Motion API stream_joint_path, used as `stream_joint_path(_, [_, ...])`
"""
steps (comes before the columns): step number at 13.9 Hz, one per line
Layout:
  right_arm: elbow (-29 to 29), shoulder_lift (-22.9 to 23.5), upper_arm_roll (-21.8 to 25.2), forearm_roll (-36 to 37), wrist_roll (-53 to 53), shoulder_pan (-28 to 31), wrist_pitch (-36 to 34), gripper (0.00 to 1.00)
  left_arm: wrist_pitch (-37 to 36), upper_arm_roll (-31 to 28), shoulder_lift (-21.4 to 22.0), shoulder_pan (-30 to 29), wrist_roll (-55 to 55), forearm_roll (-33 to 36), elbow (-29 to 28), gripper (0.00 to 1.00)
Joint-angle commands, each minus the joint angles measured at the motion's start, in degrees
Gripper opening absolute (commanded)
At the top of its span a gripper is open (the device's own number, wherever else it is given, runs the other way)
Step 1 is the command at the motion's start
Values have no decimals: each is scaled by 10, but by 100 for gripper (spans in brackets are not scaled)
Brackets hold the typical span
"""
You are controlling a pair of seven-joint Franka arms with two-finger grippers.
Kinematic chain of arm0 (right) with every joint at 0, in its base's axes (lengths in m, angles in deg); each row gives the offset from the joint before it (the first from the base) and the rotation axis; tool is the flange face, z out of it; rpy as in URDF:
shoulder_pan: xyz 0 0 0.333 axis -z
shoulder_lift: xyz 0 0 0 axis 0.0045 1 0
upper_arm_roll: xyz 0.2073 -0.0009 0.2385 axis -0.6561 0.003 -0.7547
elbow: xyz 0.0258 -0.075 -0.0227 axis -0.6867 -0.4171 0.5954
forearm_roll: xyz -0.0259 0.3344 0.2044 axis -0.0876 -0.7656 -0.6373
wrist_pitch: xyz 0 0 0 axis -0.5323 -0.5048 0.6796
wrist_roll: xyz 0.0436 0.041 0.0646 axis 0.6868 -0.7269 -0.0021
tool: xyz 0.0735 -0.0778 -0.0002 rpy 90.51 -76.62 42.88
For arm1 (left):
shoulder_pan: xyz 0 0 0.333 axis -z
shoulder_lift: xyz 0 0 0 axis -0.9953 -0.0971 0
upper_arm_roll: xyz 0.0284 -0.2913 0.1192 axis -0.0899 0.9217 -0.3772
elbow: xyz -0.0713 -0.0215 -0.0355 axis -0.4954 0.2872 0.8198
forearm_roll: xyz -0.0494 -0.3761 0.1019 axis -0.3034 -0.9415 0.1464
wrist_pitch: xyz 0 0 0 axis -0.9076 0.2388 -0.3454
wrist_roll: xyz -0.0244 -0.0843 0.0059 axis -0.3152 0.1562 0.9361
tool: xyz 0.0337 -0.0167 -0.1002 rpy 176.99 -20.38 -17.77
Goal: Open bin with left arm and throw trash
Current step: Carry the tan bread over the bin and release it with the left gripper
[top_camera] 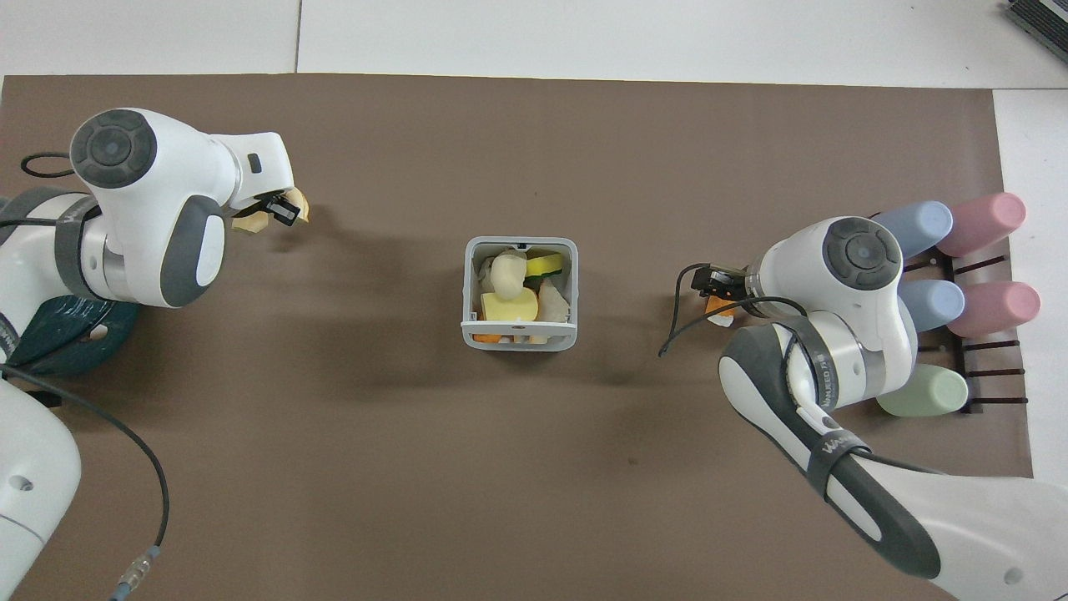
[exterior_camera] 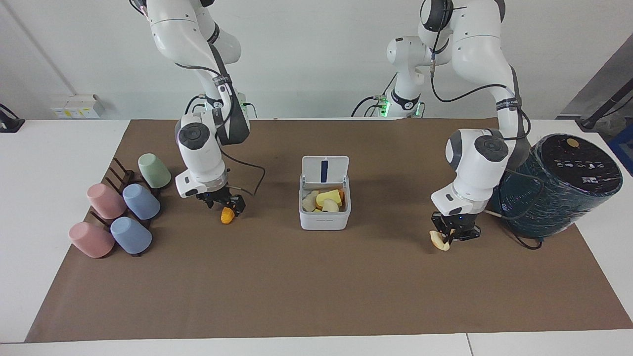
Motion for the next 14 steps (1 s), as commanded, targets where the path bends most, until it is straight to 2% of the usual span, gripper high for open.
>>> stream_joint_path(1, [-31, -22, -4, -3, 8, 5, 39, 100, -55, -4, -14, 43, 107, -11, 60, 0])
stream_joint_path(2, [-32, -21, -4, -3, 8, 4, 51, 100, -70, -4, -9, 58, 136, -28, 68, 0])
stream_joint_path(4, [-34, -21, -5, -3, 8, 2, 52, 77, -143, -1, 9, 86, 165, -51, 98, 0])
stream_joint_path(5, [-35, -21, -5, -3, 7, 3, 52, 72, -170, 0, 17, 101, 186, -56, 109, 0])
stream_joint_path(8, [-44, -22, -6, -3, 4, 3, 53, 70, -204, 0, 35, 152, 265, -59, 111, 0])
stream_joint_path(9, [-44, -22, -6, -3, 3, 2, 52, 46, -202, 0, 35, 169, 299, -60, 111, 0])
stream_joint_path(10, [-41, -21, -7, -3, 3, 2, 52, 0, -199, 0, 35, 185, 328, -66, 111, 0])
stream_joint_path(12, [-28, -21, -11, -13, -2, 0, 41, 0, -196, 0, 35, 211, 369, -75, 111, 0])
stream_joint_path(14, [11, -22, -11, -14, -7, -1, -12, 0, -195, 0, 41, 238, 402, -79, 104, 0])
